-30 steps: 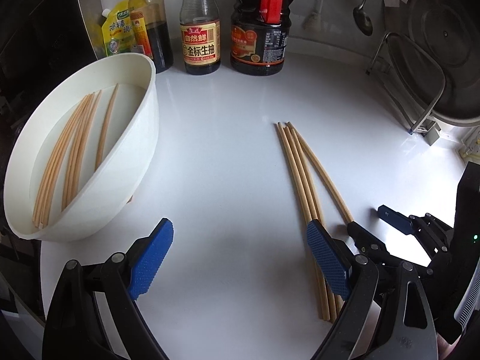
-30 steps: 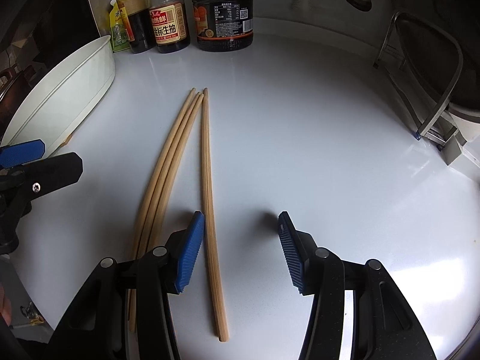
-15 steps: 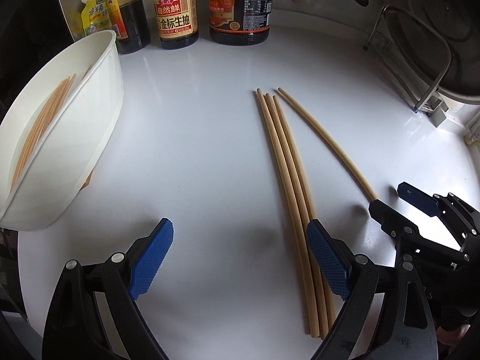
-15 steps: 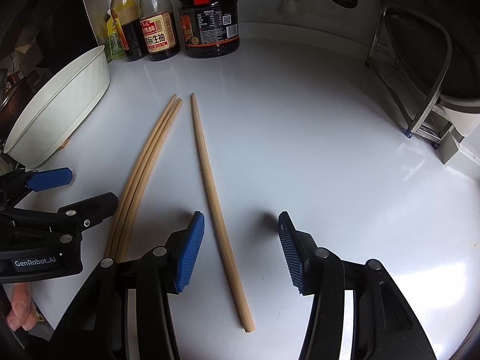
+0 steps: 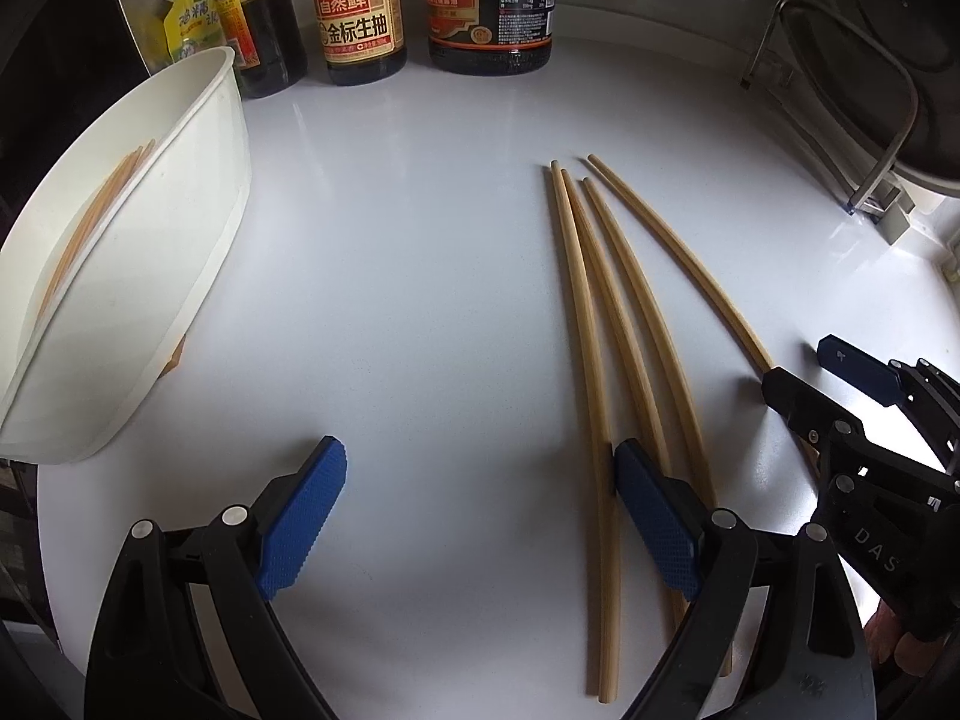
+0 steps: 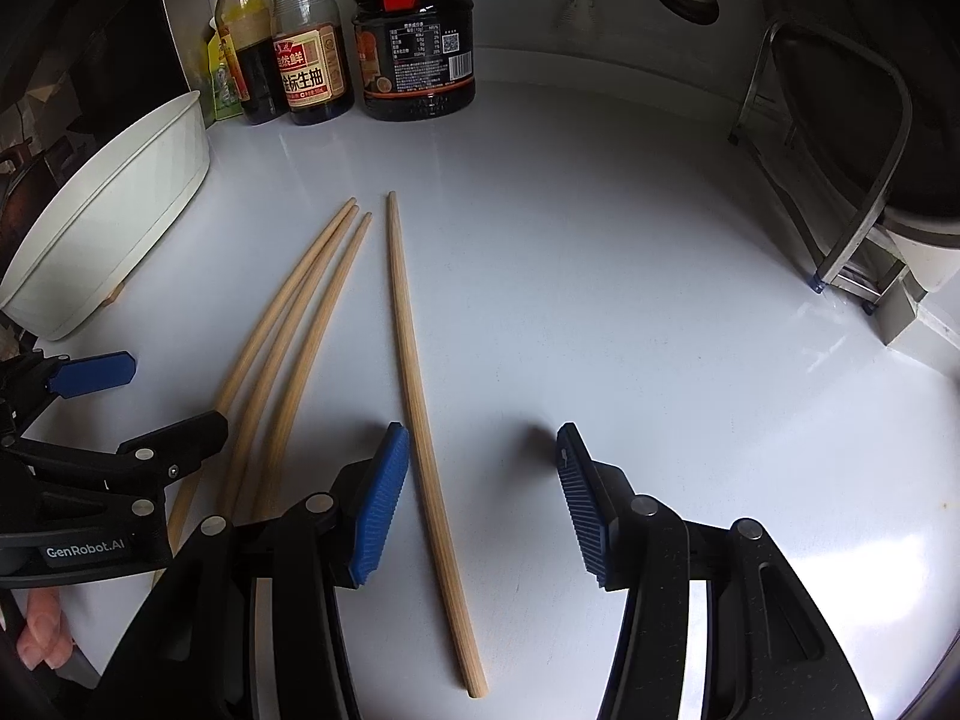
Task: Organize utensils
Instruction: 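Lower the right tool onto one chopstick while the left tool separates another from the row, then close the right tool on one chopstick while the left tool grasps another, then carry the right tool's chopstick into the basin while the left tool carries its own, then open the right tool in the basin while the left tool releases its chopstick, then withdraw both tools from the basin toward the last two chopsticks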
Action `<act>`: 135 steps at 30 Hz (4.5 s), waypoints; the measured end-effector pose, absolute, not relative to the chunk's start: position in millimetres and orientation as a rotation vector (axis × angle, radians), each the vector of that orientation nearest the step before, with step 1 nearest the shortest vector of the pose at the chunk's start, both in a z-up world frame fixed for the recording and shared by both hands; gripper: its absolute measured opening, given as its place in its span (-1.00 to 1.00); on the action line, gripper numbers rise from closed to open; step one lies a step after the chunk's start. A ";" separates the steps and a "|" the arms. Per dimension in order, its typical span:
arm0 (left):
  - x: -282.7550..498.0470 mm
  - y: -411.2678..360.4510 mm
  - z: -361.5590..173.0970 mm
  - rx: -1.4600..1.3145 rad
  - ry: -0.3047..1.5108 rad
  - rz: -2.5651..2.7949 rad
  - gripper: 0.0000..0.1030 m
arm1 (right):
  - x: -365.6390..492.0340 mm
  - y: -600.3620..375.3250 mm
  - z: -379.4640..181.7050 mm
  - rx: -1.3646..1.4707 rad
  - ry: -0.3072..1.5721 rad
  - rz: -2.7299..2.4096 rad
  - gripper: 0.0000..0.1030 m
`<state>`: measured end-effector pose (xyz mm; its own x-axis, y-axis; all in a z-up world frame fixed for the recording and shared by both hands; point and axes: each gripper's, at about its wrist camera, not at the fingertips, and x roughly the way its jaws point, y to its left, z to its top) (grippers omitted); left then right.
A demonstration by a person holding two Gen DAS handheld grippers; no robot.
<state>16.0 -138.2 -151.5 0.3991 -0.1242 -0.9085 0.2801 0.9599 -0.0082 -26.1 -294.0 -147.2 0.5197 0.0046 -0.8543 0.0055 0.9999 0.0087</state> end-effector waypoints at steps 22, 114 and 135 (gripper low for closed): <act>18.5 -142.9 -138.7 0.085 1.156 -0.390 -0.86 | -15.9 -269.1 -142.0 -0.016 1.056 0.077 -0.88; 50.6 86.9 -20.1 -0.009 0.985 -0.099 0.61 | 30.3 -88.7 -25.2 0.106 0.958 0.171 -0.07; 12.6 -42.0 -43.1 0.082 1.008 -0.261 0.74 | -41.8 -229.9 -62.9 0.148 1.005 -0.075 -0.02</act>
<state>12.6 -42.0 -43.1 0.5055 -0.1784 -0.8442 0.2534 0.9659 -0.0523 -41.8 -229.9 -62.9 0.5348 0.0057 -0.8450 0.1309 0.9873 0.0895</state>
